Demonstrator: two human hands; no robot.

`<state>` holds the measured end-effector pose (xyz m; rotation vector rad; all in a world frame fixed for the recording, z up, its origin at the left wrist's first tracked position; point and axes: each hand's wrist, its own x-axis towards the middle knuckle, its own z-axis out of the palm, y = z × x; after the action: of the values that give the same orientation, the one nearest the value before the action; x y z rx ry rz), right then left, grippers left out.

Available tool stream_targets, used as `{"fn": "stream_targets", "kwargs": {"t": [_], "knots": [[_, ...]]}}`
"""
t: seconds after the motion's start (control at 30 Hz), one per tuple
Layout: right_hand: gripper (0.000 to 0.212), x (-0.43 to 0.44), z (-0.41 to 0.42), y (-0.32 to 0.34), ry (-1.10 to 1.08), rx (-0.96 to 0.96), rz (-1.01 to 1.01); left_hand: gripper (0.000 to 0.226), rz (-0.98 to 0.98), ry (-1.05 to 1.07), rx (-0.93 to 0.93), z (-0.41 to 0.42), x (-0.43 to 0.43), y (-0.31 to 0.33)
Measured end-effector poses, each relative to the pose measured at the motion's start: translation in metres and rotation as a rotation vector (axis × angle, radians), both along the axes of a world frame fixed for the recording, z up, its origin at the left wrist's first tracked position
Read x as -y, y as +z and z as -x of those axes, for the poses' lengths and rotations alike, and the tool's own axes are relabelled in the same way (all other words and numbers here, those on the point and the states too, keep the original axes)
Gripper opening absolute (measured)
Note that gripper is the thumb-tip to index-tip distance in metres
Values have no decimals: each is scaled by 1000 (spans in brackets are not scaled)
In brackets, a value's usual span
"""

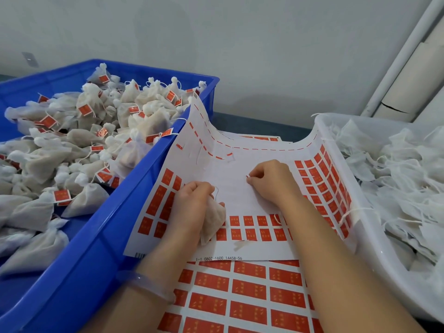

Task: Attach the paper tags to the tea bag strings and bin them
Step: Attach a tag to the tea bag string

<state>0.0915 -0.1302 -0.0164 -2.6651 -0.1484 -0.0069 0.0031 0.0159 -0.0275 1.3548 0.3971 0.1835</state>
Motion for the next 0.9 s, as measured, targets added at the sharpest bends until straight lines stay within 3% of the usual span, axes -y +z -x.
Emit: {"fn": "stream_targets", "kwargs": {"t": [0.23, 0.37, 0.47, 0.67, 0.9], "knots": [[30, -5, 18, 2, 109, -15, 210, 24, -35, 1, -5, -1, -1, -1], [47, 0, 27, 0, 177, -42, 270, 24, -62, -4, -2, -1, -2, -2], [51, 7, 31, -2, 179, -46, 203, 23, -30, 5, -7, -1, -1, -2], [25, 8, 20, -8, 18, 137, -82, 23, -6, 1, -3, -1, -1, -2], [14, 8, 2, -10, -79, 206, -183, 19, 48, 3, 7, -1, 1, 1]]}}
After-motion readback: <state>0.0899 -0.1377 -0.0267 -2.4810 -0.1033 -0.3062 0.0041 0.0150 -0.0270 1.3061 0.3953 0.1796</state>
